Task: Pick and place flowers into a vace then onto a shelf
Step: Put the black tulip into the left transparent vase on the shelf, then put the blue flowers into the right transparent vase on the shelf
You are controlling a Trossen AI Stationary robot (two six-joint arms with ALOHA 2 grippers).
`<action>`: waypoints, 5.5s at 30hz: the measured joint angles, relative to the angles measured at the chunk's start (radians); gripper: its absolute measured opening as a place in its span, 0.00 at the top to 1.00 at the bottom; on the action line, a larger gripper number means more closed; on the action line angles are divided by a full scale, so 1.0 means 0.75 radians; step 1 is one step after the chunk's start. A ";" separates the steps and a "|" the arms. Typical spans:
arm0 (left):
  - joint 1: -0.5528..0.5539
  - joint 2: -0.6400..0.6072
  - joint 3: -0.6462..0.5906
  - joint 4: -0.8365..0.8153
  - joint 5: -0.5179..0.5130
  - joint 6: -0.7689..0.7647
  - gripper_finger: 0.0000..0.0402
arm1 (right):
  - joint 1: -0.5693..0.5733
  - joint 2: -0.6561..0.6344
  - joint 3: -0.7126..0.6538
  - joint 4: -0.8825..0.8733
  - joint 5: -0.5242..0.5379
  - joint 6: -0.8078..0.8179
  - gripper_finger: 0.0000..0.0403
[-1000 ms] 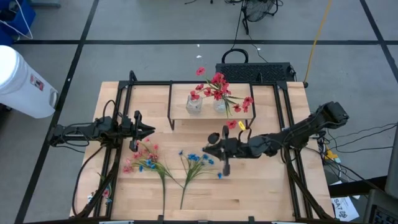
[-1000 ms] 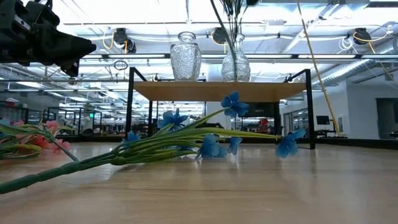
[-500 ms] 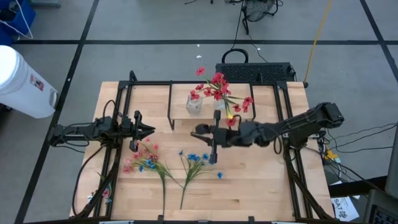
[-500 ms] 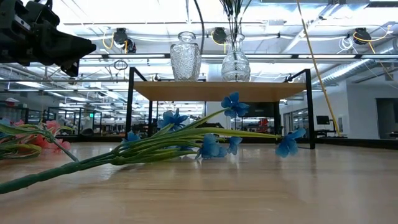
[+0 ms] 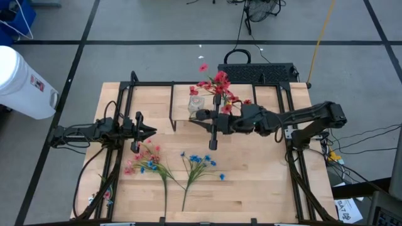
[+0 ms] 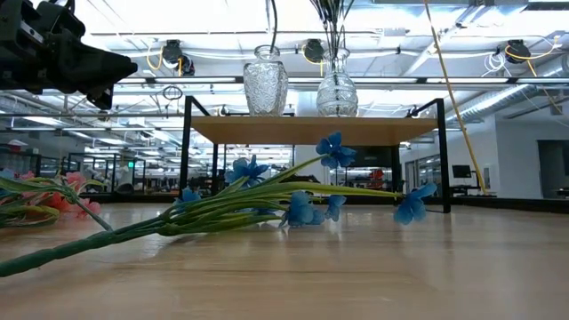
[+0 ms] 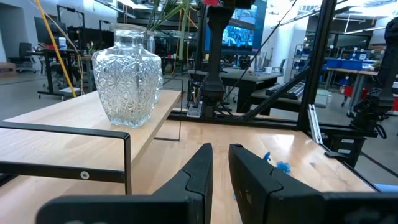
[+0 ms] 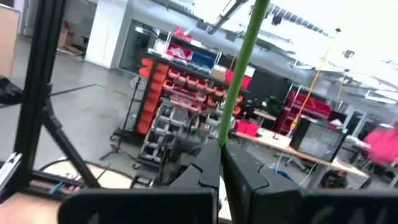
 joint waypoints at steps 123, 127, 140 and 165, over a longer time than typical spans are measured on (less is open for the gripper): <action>0.000 0.000 0.000 0.000 0.000 0.000 0.86 | -0.251 0.112 0.062 -0.240 0.290 0.267 0.76; 0.000 0.000 0.000 0.000 0.000 0.000 0.86 | -0.252 0.112 0.062 -0.265 0.283 0.283 0.75; 0.000 0.000 0.000 -0.001 0.000 0.000 0.86 | -0.181 0.112 0.056 -0.176 0.282 0.124 0.76; 0.000 0.000 -0.001 0.000 0.000 0.000 0.86 | -0.122 0.111 0.054 -0.474 0.531 0.279 0.70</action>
